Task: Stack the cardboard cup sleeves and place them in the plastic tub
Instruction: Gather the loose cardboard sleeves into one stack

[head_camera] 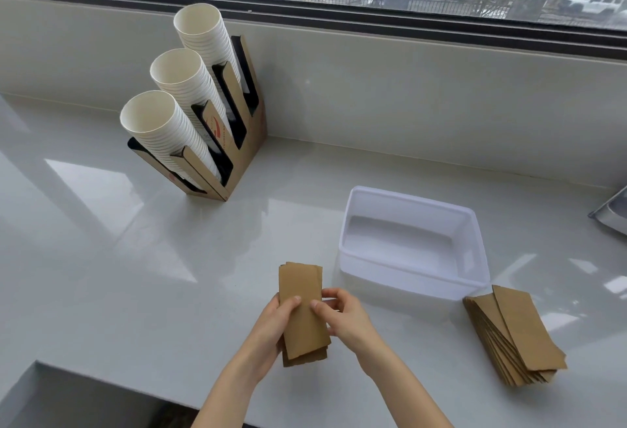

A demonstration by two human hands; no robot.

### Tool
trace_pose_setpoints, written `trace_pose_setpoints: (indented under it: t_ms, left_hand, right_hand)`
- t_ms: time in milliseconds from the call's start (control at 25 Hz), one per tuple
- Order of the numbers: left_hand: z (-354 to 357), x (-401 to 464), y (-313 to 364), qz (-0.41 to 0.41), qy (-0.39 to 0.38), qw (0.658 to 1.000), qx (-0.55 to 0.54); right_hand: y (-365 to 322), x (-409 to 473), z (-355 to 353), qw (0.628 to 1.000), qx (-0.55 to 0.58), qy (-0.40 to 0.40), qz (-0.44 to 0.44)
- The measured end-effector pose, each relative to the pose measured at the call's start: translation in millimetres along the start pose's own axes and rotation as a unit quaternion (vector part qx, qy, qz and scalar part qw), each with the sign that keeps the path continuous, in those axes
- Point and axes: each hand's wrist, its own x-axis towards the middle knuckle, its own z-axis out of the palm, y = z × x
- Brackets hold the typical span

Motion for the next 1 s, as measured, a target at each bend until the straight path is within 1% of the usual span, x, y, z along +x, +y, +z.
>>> trace_pose_setpoints:
  t_ms: [160, 320, 520, 720, 880, 1000]
  left_hand:
    - [-6.2, 4.9, 4.8, 0.003, -0.016, 0.999, 0.038]
    - [-11.5, 10.8, 6.7, 0.015, -0.051, 0.996, 0.073]
    - [0.6, 14.9, 9.5, 0.027, -0.087, 0.988, 0.127]
    - [30.2, 17.4, 9.1, 0.033, -0.12, 0.978, 0.167]
    - [72.8, 18.1, 4.4, 0.041, -0.149, 0.974, 0.168]
    - [105.8, 18.7, -0.8, 0.042, -0.161, 0.972, 0.164]
  right_hand:
    - [-0.4, -4.0, -3.0, 0.999, 0.03, 0.036, 0.001]
    - [0.9, -8.5, -6.3, 0.996, 0.065, 0.057, -0.007]
    - [5.7, -15.7, -21.4, 0.993, 0.08, 0.081, -0.003]
    - [13.0, -25.3, -57.0, 0.992, 0.083, 0.099, 0.002]
    - [20.1, -38.9, -99.4, 0.992, 0.063, 0.108, 0.014]
    - [23.8, -48.1, -134.9, 0.992, 0.057, 0.11, 0.007]
